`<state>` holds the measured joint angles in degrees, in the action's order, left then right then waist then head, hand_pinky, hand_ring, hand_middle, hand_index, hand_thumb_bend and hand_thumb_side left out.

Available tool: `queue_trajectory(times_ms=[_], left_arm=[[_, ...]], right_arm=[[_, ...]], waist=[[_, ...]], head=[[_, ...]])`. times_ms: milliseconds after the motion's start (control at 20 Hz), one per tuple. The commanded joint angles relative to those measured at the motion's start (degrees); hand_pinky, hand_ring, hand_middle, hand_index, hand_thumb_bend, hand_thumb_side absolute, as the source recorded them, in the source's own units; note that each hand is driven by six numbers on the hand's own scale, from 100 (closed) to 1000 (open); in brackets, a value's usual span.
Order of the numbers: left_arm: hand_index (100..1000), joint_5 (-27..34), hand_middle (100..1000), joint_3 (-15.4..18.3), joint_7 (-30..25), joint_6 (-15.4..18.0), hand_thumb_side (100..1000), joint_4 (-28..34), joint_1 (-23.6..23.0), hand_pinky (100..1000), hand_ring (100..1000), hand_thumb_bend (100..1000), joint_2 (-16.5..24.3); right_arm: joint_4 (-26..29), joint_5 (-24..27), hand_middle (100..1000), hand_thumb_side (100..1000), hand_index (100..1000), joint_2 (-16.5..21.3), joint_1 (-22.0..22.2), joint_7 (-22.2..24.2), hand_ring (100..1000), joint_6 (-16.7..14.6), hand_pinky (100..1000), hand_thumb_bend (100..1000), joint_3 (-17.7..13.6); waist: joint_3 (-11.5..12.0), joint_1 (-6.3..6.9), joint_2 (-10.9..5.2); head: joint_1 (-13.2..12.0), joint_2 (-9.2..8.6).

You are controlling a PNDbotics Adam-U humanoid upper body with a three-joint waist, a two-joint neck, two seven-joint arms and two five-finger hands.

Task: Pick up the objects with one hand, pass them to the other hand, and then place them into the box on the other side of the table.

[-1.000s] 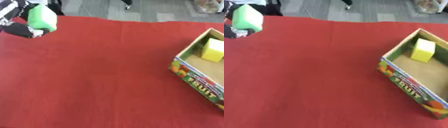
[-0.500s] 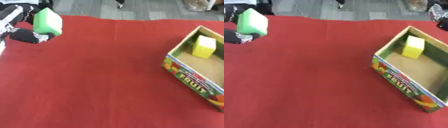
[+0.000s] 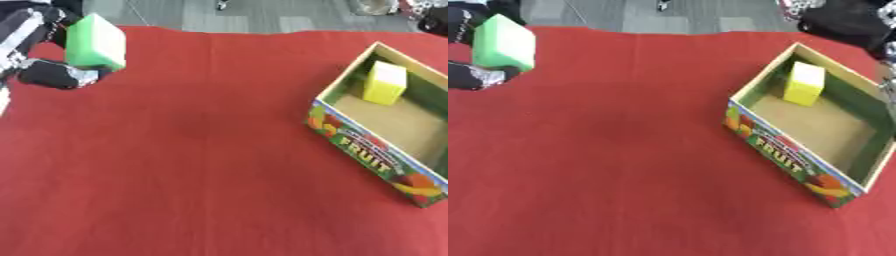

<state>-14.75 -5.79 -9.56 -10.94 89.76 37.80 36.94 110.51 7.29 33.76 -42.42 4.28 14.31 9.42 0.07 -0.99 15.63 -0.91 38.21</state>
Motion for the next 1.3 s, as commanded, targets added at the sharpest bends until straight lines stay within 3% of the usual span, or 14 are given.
queue_trajectory(times_ms=[50,350,1300], left_arm=[[480,-0.70,484,-0.23,1.00,0.58,100,1.61,1.20,693,580,205,-0.29],[480,-1.61,480,-1.04,2.38,1.60,100,2.35,1.36,689,575,187,-3.74],[480,-0.59,468,-3.66,5.04,5.14,100,1.98,0.50,662,555,138,-11.73]], right_arm=[[0.64,-0.40,716,295,797,-0.52,-2.11,1.58,826,0.05,823,163,0.89],[-0.59,-1.21,717,297,797,-2.88,-4.89,4.02,826,0.26,823,164,3.16],[-3.10,-6.62,729,317,805,-8.09,-9.30,12.54,832,0.23,826,184,9.20]], waist=[[0.12,0.02,-1.62],[0.21,-0.23,-1.71],[0.56,-0.74,-1.63]], head=[[1.29,0.36],[2.81,0.45],[3.91,0.30]])
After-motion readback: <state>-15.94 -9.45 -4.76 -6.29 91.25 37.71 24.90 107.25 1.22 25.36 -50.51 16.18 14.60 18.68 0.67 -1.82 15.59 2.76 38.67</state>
